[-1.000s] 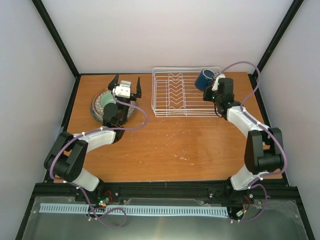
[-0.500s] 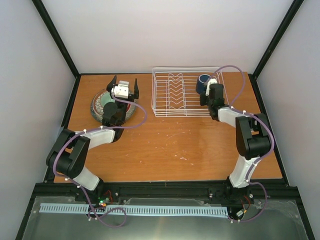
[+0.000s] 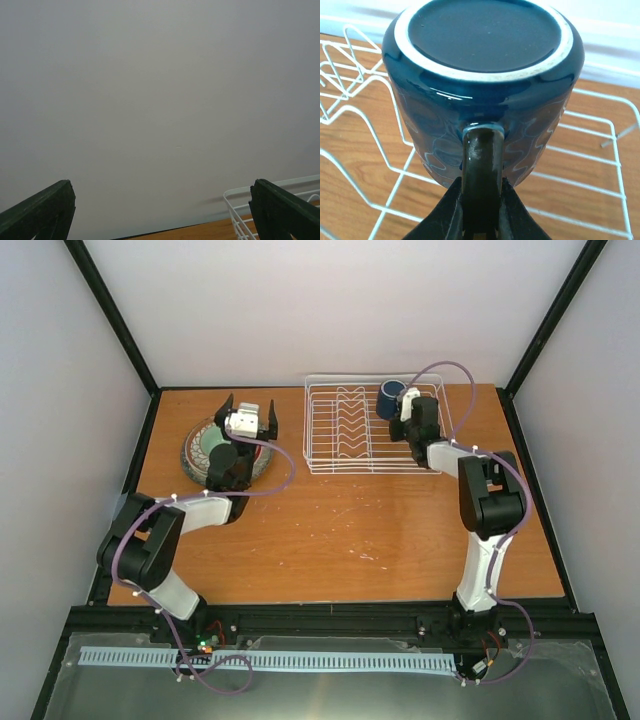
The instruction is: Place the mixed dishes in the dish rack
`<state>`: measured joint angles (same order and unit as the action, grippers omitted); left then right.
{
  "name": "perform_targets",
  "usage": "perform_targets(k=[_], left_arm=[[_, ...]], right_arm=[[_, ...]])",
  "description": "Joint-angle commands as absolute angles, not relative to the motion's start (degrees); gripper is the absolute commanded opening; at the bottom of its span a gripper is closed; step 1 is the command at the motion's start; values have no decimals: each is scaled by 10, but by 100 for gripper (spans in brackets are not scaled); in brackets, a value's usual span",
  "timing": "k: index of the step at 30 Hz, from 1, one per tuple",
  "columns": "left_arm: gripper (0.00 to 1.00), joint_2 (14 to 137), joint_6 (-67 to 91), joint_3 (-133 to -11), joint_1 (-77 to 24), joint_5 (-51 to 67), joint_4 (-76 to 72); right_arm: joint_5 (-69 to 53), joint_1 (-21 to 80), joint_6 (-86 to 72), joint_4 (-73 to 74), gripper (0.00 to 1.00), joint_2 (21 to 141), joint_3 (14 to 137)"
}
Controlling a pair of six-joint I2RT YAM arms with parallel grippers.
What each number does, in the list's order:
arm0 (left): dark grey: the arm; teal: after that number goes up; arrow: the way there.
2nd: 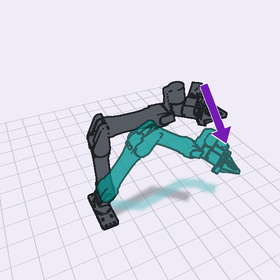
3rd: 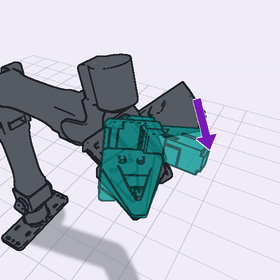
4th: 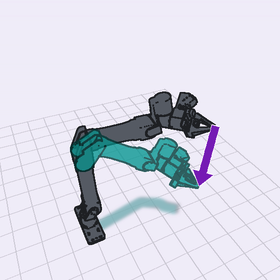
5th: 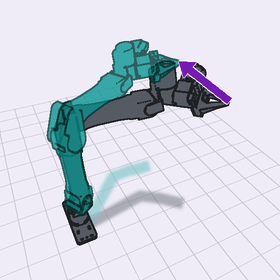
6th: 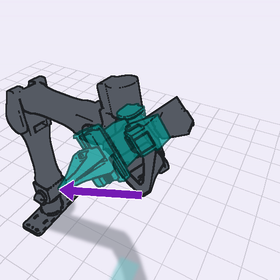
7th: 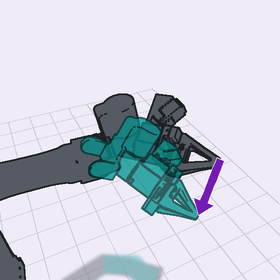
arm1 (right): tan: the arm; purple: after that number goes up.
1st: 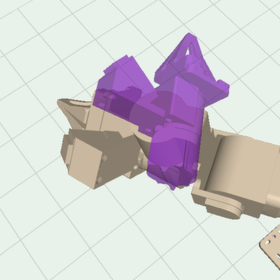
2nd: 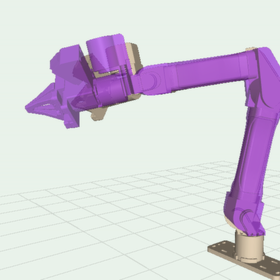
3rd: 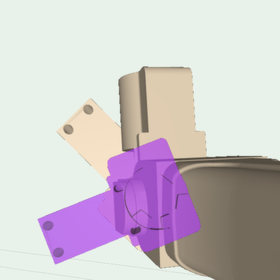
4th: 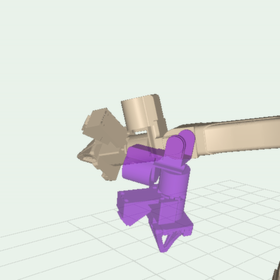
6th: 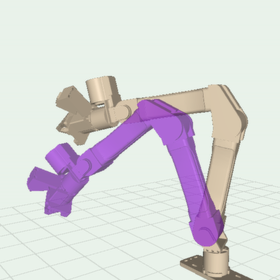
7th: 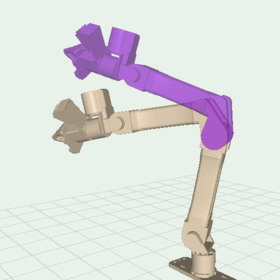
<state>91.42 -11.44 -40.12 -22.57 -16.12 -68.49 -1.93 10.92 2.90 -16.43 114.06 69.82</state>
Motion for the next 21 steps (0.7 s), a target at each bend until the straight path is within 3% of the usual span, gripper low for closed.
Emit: perform_targets(k=[1,21], left_arm=[[96,918,-94,-407,-207,-161,-679],[99,883,-15,-424,-153,-102,-547]], right_arm=[[-48,114,45,-199,3,1156,768],[-61,119,82,-103,3,1238,880]])
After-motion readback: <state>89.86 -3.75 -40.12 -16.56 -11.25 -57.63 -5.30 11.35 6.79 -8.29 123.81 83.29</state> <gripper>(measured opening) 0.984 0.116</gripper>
